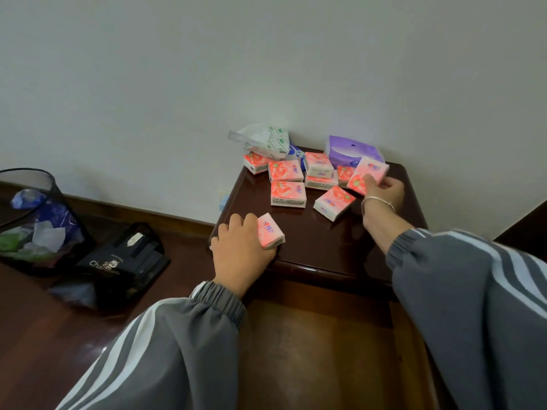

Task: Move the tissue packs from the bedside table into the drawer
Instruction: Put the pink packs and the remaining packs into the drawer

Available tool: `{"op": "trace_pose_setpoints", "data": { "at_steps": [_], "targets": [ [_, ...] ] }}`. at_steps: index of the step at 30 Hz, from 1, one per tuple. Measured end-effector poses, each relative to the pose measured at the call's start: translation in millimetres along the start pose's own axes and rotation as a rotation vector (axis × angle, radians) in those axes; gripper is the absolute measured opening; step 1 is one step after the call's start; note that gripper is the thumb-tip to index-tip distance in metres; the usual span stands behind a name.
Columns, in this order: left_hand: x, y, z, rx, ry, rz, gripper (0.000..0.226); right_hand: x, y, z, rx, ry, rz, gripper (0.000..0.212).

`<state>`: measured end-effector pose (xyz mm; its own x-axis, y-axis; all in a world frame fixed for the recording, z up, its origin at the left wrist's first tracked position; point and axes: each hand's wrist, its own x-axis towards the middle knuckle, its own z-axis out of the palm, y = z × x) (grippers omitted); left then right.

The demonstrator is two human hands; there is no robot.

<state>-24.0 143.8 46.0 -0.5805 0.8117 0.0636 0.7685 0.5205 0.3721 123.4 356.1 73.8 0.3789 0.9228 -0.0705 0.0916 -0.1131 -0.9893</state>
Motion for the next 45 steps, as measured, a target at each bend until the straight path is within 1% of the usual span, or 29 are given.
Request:
{"op": "trace_pose_setpoints", "data": {
  "at_steps": [1,2,3,4,5,6,8,9,11,15,18,23,26,30,34,36,37,38,39,40,42,43,45],
  "targets": [
    [-0.6,-0.3,0.2,-0.003,0.007,0.005,0.059,-0.5,2.6,-8.4,0.026,-0.032,-0.125,0.034],
    [-1.1,-0.6,0.5,-0.005,0.014,0.01,0.058,1.9,3.8,-14.5,0.023,-0.099,-0.233,0.034],
    [-1.3,-0.7,0.8,-0.008,0.018,0.013,0.058,4.5,0.5,-21.3,0.013,-0.218,-0.297,0.034],
    [-1.6,-0.7,1.0,-0.013,0.022,0.015,0.058,9.2,-6.8,-26.3,-0.029,-0.378,-0.34,0.033],
    [-1.9,-0.7,1.2,-0.018,0.025,0.017,0.057,15.8,-16.9,-30.2,-0.127,-0.558,-0.369,0.033],
    [-2.1,-0.7,1.5,-0.023,0.028,0.021,0.057,23.6,-28.3,-32.9,-0.279,-0.732,-0.389,0.033],
    [-2.2,-0.9,1.4,-0.028,0.025,0.024,0.057,31.8,-54.3,-32.4,-0.649,-1.005,-0.418,0.036],
    [-2.2,-1.1,1.1,-0.03,0.02,0.024,0.058,32.4,-64.8,-28.0,-0.819,-1.082,-0.441,0.036],
    [-2.7,-1.0,-0.2,-0.038,0.016,0.019,0.057,26.9,-78.5,-14.2,-1.057,-1.142,-0.484,0.039],
    [-4.1,-0.1,-1.2,-0.041,0.013,0.019,0.056,15.1,-80.3,7.6,-1.415,-1.14,-0.604,0.043],
    [-4.1,-0.6,-0.6,-0.037,0.026,0.028,0.056,13.6,-77.2,9.9,-1.515,-1.134,-0.678,0.039],
    [-3.7,-1.1,0.2,-0.041,0.027,0.035,0.059,11.5,-69.4,6.7,-1.596,-1.126,-0.839,0.041],
    [-3.8,-1.3,0.1,-0.046,0.025,0.033,0.058,11.0,-64.4,4.6,-1.582,-1.097,-0.911,0.041],
    [-4.6,-0.4,-0.2,-0.045,0.024,0.031,0.058,9.3,-58.8,-0.7,-1.587,-1.12,-0.914,0.043],
    [-4.4,0.3,-1.4,-0.057,0.023,0.027,0.059,6.2,-53.1,-6.5,-1.566,-1.126,-0.83,0.044],
    [-4.9,0.5,-1.6,-0.054,0.03,0.027,0.058,2.8,-50.4,-7.9,-1.53,-1.099,-0.79,0.052],
    [-5.6,0.5,-1.5,-0.056,0.035,0.027,0.058,-0.2,-48.8,-8.3,-1.51,-1.096,-0.765,0.06],
    [-6.0,0.6,-1.5,-0.059,0.042,0.029,0.058,-2.8,-47.3,-8.0,-1.516,-1.086,-0.768,0.069],
    [-6.5,0.7,-1.3,-0.063,0.047,0.03,0.057,-5.6,-46.4,-7.7,-1.552,-1.058,-0.809,0.075],
    [-6.7,0.8,-1.2,-0.065,0.052,0.031,0.057,-8.1,-46.4,-7.6,-1.628,-1.011,-0.888,0.073],
    [-6.7,1.1,-1.1,-0.066,0.062,0.029,0.058,-12.7,-46.4,-10.5,-1.757,-0.898,-1.012,0.057],
    [-7.1,1.1,-0.8,-0.068,0.067,0.027,0.057,-13.8,-45.4,-13.8,-1.767,-0.848,-1.025,0.052],
    [-8.4,1.6,0.6,-0.077,0.089,0.023,0.056,-15.8,-41.0,-24.7,-1.669,-0.801,-0.995,0.051]
  ]
}}
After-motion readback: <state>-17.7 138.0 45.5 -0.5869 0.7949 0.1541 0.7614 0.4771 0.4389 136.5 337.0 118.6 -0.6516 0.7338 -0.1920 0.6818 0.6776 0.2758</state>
